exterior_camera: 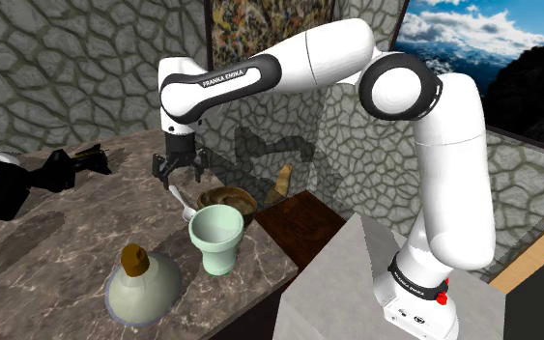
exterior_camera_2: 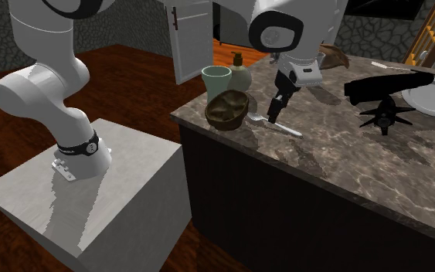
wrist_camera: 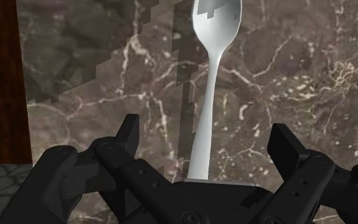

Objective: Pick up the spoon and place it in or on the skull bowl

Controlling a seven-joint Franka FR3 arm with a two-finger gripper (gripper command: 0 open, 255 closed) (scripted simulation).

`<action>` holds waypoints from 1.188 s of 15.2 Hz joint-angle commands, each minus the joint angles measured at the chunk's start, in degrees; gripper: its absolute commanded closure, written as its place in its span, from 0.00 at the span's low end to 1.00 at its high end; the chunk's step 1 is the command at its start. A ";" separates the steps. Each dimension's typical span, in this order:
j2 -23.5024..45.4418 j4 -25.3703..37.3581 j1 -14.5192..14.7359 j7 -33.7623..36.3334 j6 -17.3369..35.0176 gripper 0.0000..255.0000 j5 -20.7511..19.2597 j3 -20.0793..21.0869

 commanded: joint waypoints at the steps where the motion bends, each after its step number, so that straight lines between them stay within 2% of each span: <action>1: 2.08 1.83 0.52 0.51 0.38 0.00 -0.17 -0.03; 7: 3.66 -0.81 1.05 0.58 4.64 0.00 -0.34 -0.06; 15: 3.65 -0.82 1.05 0.58 4.64 0.00 -0.34 -0.06; 16: 3.65 -0.82 1.05 0.58 4.64 1.00 -0.34 -0.06; 18: 3.65 -0.82 1.05 0.58 4.64 1.00 -0.34 -0.06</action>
